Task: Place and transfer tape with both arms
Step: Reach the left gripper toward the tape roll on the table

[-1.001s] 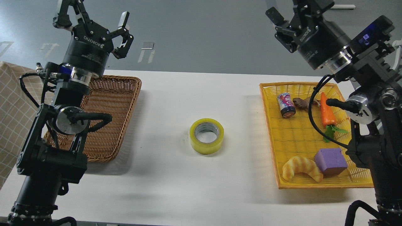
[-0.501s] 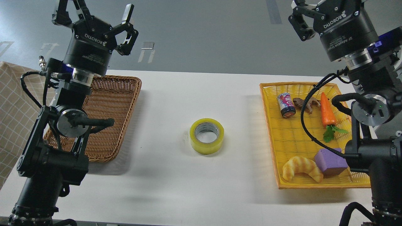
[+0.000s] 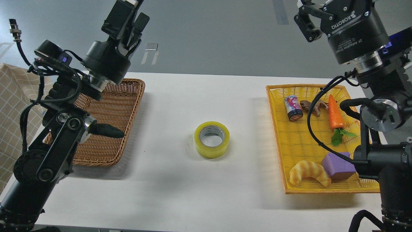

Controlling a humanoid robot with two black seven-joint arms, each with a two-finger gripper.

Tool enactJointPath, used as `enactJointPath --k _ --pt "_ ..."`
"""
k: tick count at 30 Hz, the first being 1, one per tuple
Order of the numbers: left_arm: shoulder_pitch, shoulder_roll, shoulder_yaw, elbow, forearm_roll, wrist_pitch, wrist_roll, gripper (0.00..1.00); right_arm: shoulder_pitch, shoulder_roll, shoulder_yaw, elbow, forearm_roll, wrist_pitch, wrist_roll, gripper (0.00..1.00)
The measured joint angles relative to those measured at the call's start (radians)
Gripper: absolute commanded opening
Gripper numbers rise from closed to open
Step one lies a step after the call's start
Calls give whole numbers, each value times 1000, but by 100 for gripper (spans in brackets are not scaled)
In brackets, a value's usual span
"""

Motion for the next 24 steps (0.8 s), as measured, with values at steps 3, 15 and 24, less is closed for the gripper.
enactJointPath --k 3,15,24 --pt "-5 34 50 -10 98 1 0 98 -1 0 -1 0 0 -1 0 100" --pt "-48 80 349 49 530 -2 46 98 -30 0 -1 19 -1 -6 1 100" --pt "-183 81 587 215 667 -2 110 98 -65 0 7 45 -1 -8 1 100"
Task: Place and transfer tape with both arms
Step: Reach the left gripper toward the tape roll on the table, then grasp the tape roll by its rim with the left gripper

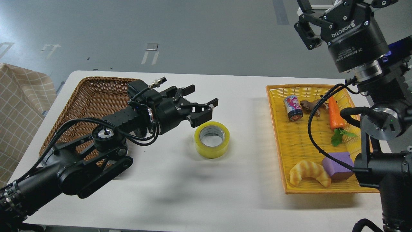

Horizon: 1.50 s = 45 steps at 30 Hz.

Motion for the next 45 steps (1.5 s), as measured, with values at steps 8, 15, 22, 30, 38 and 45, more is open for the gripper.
enactJointPath --k 8,15,22,30,38,45 --pt "-72 -86 74 190 14 20 -7 98 -30 0 3 22 0 0 0 100" --pt "-70 -125 149 230 14 46 -8 97 -34 0 4 24 -1 -5 -2 100" --pt "-65 -137 184 285 14 87 -13 97 -35 0 13 27 -2 -7 -2 100" --pt "-61 -134 185 370 14 139 -57 97 -45 0 14 31 -1 -8 0 100" --pt "-33 -142 185 381 14 143 -85 96 -56 0 11 32 -1 -24 0 100" --pt "-34 -140 205 408 14 145 -86 93 -62 0 10 38 0 -36 0 100"
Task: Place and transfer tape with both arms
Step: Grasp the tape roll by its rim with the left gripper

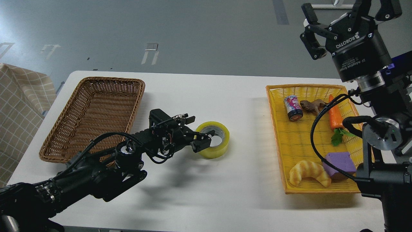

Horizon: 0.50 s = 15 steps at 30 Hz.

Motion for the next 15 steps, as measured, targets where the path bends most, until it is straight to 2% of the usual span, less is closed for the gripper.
enactJointPath --k 3,5,7,8,15 --pt "-2 5 2 2 0 0 -6 91 -8 0 0 4 0 0 0 100" --pt "-2 5 3 3 0 0 -15 84 -11 0 1 4 0 0 0 100" --pt "-2 1 3 8 0 0 -19 66 -15 0 1 4 0 0 0 100" --pt "-2 -1 3 12 0 0 -20 63 -16 0 1 4 0 0 0 100" --pt "-1 -4 9 30 0 0 -22 63 -35 0 1 4 0 0 0 100"
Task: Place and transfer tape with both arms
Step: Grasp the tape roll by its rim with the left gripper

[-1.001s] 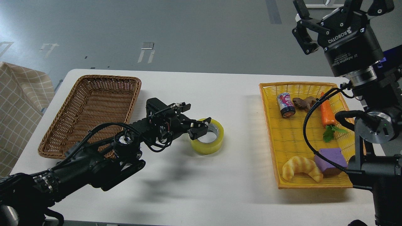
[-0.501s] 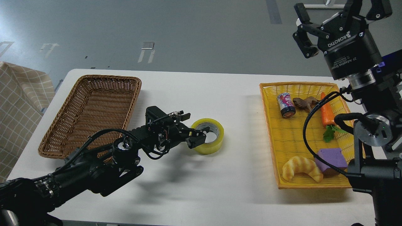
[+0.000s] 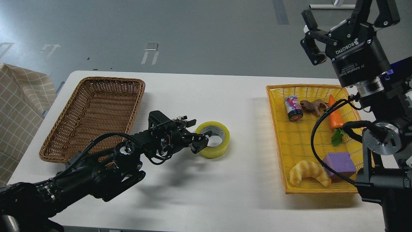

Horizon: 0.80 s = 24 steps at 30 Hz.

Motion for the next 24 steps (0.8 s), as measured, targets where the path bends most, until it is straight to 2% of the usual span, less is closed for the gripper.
enactJointPath --k 8,10,12,15,18,22,24 --pt "0 -24 7 21 -14 -2 2 60 -16 0 1 -2 0 0 0 100" --pt "-3 -36 7 38 -34 -2 4 52 -23 0 2 -3 0 0 1 100" --pt "-7 -43 7 51 -49 -2 5 36 -29 0 3 -3 0 0 2 100" --pt "-11 -46 7 57 -55 -2 6 27 -35 0 4 -4 -1 0 2 100" --pt "-12 -46 7 58 -57 -2 7 25 -37 0 5 -4 -1 0 2 100" --pt "-19 -45 6 59 -57 -2 10 10 -38 0 5 -4 -1 -5 2 100" --pt "-29 -43 6 59 -59 -5 9 9 -38 0 5 -4 -1 -9 2 100"
